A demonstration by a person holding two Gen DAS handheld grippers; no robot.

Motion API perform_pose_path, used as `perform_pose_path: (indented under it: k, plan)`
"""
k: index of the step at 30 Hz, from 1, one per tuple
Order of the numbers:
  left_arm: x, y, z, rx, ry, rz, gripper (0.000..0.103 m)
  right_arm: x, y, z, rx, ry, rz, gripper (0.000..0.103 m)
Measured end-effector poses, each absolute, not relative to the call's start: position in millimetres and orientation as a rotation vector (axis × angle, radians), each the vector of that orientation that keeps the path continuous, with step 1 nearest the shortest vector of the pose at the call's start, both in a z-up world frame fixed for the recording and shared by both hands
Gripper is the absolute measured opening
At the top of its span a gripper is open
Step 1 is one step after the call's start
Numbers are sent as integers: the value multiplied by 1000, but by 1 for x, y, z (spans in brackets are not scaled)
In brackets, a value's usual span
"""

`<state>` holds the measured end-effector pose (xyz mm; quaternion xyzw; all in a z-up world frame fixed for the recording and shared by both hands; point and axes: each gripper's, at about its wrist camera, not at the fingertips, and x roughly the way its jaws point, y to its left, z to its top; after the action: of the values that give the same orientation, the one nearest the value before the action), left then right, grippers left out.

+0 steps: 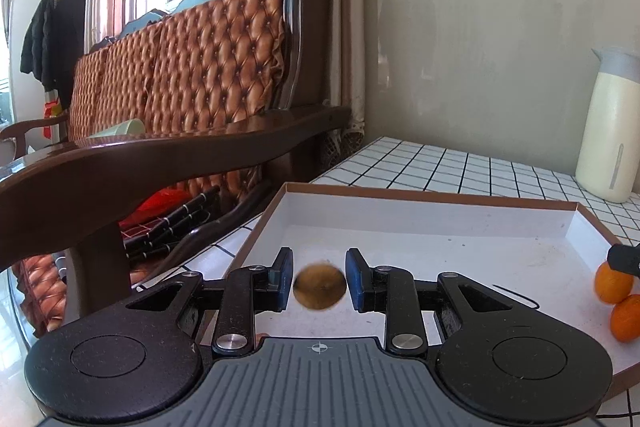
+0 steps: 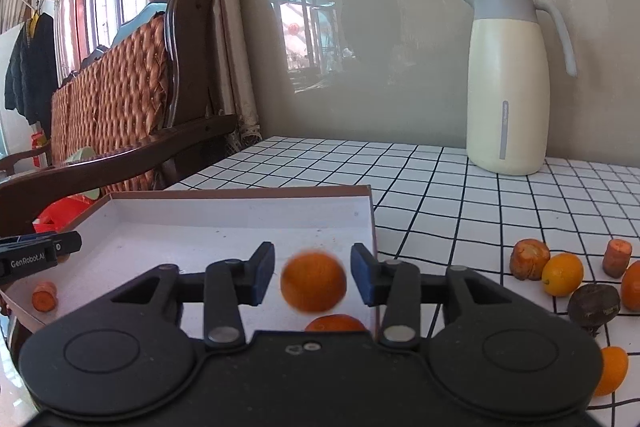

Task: Organize fruits
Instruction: 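Withdraw both open tools from the tray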

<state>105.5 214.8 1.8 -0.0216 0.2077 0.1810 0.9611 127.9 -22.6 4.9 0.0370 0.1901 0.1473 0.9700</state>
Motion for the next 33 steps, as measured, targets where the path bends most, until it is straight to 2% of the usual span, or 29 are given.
perform_pose_path:
  k: [1,2,4,7,14,33]
  plan:
    - [107,215,2,-56,431,369,73,125,-25,7,85,356,291,70]
    - [104,214,5,-66,422,387,103,119,-30,10,105,316,279,80]
    - [90,209,16,-54,324,428,103,108,-39,22,142,231,253,97]
    - [77,199,29,20,276,446,103,99,-51,32,156,147,243,97]
    - [55,181,40,96,225,423,103,97,-56,32,162,173,268,97]
    - [39,134,29,45,270,281,103,79,-99,28,229,215,316,97]
